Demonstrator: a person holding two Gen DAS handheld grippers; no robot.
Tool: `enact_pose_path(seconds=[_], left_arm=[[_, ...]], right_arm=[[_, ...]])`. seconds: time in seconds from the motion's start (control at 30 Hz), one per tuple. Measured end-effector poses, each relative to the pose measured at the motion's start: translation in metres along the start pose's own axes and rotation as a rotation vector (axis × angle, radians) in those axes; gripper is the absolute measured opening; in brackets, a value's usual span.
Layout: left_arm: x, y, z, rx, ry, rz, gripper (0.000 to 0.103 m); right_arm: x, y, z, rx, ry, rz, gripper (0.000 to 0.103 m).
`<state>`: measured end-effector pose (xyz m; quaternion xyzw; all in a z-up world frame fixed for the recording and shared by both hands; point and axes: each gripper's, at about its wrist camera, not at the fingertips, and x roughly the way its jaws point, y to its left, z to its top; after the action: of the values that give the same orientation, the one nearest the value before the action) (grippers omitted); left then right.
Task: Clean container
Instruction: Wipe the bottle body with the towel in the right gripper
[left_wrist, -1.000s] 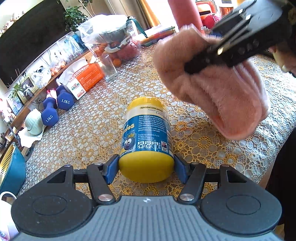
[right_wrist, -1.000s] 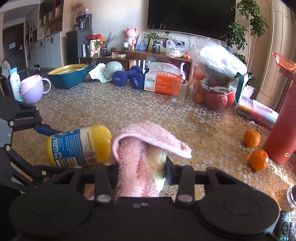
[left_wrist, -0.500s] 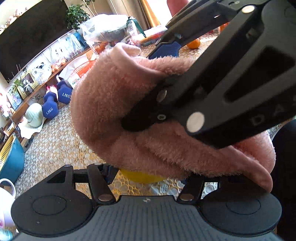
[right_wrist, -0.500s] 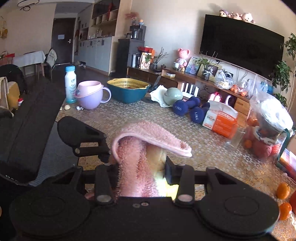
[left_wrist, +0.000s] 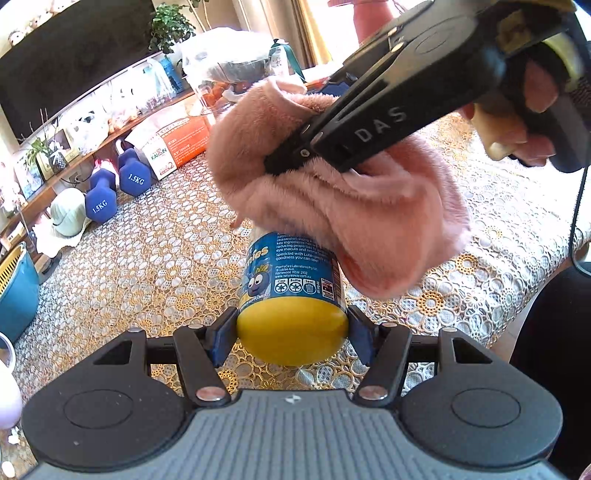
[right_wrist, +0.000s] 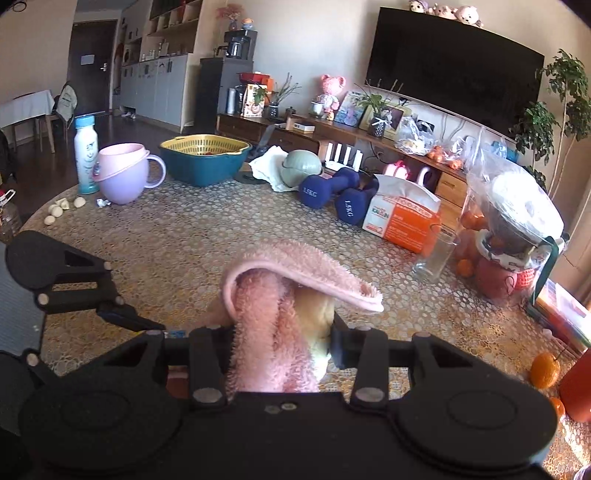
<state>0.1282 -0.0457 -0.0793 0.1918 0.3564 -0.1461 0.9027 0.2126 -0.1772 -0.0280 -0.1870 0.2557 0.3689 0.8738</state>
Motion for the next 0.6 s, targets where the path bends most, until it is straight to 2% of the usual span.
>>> enact_pose_path(seconds=[0.1,0.23,0.43,0.6], left_arm=[[0.0,0.003,-0.001,-0.027,0.003,-0.015,0.062],[-0.002,0.006,-0.004,-0.052,0.003,-0.022,0.062],[-0.01,0.014,-0.011,-0.1,0.008,-0.029,0.062],[-0.019,0.027,-0.018,-0.182,0.022,-0.051,0.062]], right_arm=[[0.01,-0.009,-0.005,0.029,0.026,-0.037,0.041],[0.023,-0.017,-0.016,0.073,0.065,-0.038,0.04],[0.026,-0.017,-0.031,0.007,0.13,-0.111,0.04],[-0.003,-0.014,-0.032,0.01,0.089,-0.134,0.04]])
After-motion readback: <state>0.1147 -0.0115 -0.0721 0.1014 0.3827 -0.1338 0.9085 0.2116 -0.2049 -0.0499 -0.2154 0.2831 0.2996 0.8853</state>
